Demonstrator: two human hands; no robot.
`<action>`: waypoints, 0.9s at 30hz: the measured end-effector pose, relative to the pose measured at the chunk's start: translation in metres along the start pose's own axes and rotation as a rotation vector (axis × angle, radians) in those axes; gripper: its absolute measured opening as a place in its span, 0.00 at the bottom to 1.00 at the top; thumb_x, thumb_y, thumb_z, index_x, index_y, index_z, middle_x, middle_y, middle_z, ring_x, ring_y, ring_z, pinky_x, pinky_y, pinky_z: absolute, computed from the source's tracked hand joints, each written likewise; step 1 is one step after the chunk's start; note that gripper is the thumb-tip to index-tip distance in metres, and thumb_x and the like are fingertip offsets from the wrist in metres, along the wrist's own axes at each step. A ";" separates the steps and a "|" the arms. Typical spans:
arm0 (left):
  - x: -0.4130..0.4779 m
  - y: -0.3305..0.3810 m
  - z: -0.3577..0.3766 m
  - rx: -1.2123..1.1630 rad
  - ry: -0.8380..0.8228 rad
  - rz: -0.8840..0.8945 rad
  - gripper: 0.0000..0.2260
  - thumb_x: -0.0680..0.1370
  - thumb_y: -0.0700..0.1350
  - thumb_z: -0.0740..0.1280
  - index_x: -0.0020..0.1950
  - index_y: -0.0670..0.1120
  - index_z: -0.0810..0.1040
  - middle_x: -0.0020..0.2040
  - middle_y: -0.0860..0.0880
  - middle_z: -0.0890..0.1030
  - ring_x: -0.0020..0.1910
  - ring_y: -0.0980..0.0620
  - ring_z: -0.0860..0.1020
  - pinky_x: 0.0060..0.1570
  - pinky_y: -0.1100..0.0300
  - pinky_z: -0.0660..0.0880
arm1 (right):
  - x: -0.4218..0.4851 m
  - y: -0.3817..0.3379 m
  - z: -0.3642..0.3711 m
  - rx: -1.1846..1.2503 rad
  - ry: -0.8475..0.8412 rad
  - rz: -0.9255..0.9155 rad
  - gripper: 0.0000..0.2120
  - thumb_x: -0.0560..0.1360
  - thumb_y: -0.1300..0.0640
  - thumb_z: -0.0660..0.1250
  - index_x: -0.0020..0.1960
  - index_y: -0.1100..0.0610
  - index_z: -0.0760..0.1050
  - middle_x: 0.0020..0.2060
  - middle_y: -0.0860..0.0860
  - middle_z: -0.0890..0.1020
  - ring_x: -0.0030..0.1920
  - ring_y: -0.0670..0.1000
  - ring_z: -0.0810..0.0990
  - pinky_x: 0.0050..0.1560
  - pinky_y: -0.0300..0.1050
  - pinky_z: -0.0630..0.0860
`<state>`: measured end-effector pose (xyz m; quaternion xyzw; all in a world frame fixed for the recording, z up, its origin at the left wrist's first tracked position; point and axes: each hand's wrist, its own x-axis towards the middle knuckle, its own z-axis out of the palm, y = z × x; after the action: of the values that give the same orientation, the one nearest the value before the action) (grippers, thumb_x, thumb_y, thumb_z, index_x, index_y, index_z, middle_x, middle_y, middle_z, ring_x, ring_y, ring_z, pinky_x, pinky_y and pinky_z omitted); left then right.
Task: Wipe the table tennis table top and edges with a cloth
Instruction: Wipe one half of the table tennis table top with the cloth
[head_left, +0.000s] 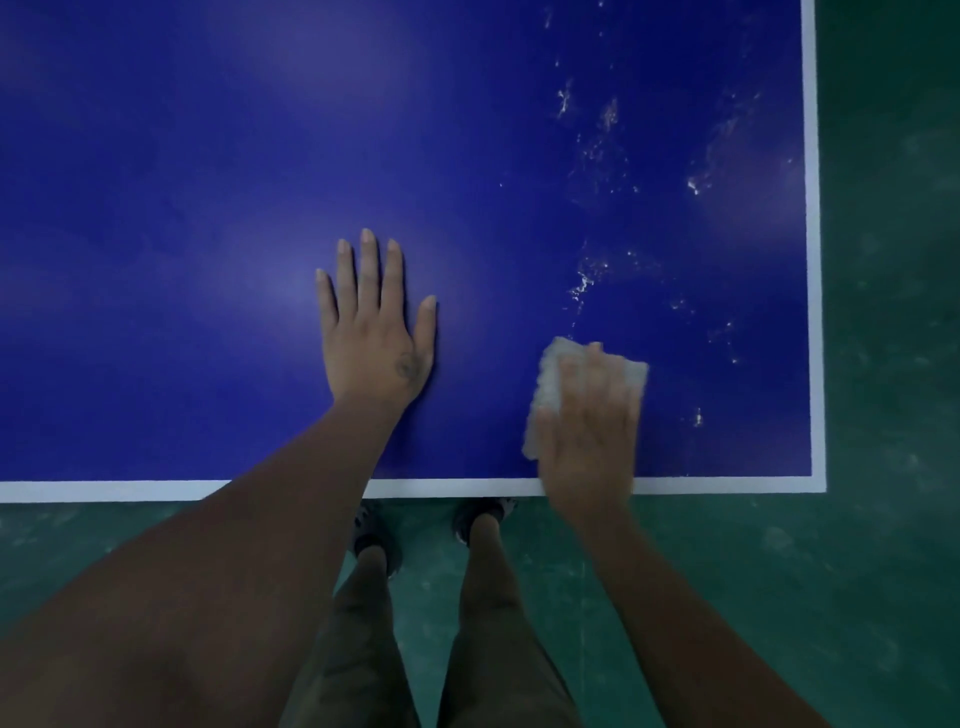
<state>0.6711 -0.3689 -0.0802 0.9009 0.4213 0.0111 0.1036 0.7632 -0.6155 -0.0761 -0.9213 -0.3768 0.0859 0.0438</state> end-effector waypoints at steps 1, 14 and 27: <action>-0.001 0.000 0.002 0.015 -0.001 -0.002 0.33 0.89 0.63 0.47 0.89 0.47 0.51 0.89 0.45 0.50 0.88 0.42 0.46 0.86 0.39 0.45 | 0.007 -0.018 0.002 0.001 -0.018 -0.063 0.31 0.89 0.44 0.50 0.87 0.56 0.51 0.87 0.59 0.51 0.86 0.62 0.48 0.83 0.69 0.53; 0.003 0.003 0.004 0.013 0.013 -0.033 0.32 0.88 0.62 0.49 0.89 0.47 0.54 0.89 0.46 0.52 0.88 0.43 0.46 0.86 0.39 0.46 | 0.050 0.068 -0.020 -0.046 0.013 -0.002 0.31 0.89 0.46 0.55 0.87 0.57 0.54 0.86 0.59 0.55 0.86 0.63 0.51 0.82 0.70 0.54; 0.002 0.003 0.008 -0.008 0.091 -0.017 0.31 0.88 0.59 0.55 0.88 0.46 0.58 0.89 0.45 0.56 0.88 0.43 0.50 0.86 0.39 0.48 | 0.136 0.027 -0.017 -0.011 -0.005 -0.195 0.29 0.89 0.42 0.51 0.87 0.52 0.53 0.87 0.53 0.54 0.87 0.58 0.50 0.84 0.65 0.51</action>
<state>0.6755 -0.3701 -0.0877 0.8954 0.4333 0.0530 0.0881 0.8802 -0.5396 -0.0804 -0.8802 -0.4653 0.0815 0.0462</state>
